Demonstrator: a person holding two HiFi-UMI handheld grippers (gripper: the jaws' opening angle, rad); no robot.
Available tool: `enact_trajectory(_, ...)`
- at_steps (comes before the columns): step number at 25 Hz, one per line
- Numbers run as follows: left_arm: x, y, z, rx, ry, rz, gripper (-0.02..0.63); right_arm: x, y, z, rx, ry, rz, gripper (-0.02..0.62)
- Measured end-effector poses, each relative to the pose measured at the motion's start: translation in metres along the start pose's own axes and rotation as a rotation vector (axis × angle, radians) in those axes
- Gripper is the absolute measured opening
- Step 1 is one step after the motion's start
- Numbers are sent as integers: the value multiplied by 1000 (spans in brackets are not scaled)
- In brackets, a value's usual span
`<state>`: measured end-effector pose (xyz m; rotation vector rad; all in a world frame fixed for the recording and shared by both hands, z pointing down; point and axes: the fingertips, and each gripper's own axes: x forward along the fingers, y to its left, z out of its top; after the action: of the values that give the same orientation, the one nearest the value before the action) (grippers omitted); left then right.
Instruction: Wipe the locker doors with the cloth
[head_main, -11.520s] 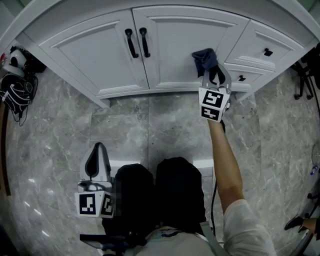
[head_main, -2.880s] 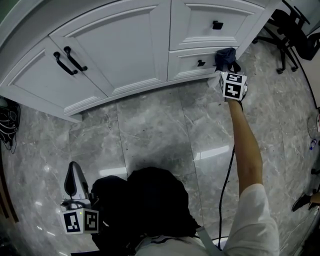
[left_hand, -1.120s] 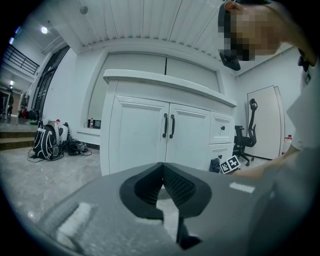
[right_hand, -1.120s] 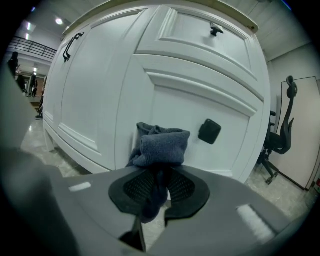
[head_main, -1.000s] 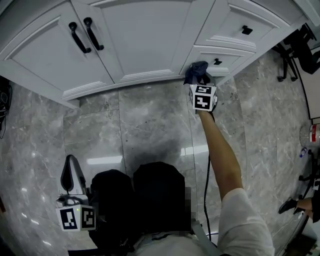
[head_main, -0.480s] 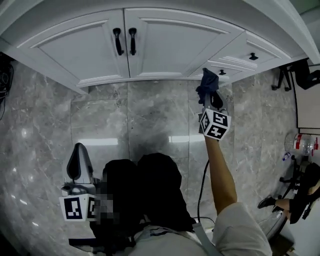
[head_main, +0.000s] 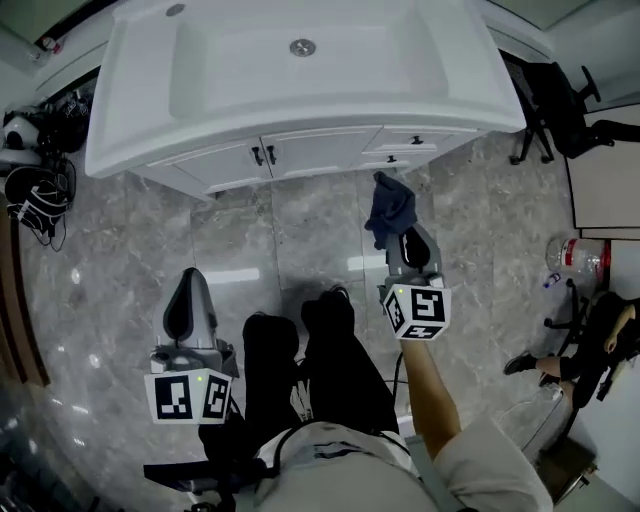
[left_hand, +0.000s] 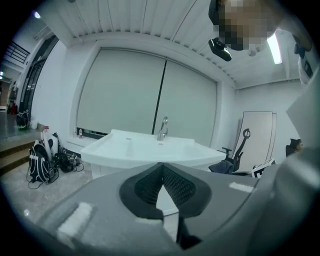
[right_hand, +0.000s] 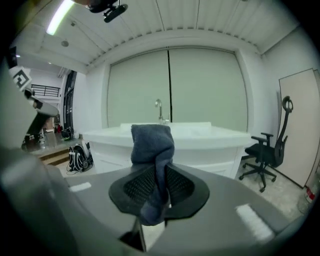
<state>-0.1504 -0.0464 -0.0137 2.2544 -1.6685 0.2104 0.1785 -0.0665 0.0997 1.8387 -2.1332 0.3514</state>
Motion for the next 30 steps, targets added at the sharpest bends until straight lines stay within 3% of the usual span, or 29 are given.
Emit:
enact_trajectory(6, -26, -61, 155, 32, -43, -82, 2, -103, 2, 183, -11, -85, -1, 64)
enact_trajectory(9, -37, -83, 213, 52, -82, -106, 2, -135, -1, 242, -6, -120, 4, 63)
enact_trajectory(12, -42, -106, 245, 70, -130, -129, 2, -151, -5, 284, -25, -159, 13, 61)
enact_trajectory(18, -43, -142, 272, 98, -193, -163, 2, -162, -10, 323, 2, -229, 31, 55)
enact_trajectory(30, -37, -155, 294, 114, -251, -134, 2, -161, -16, 343, -11, -272, 75, 55)
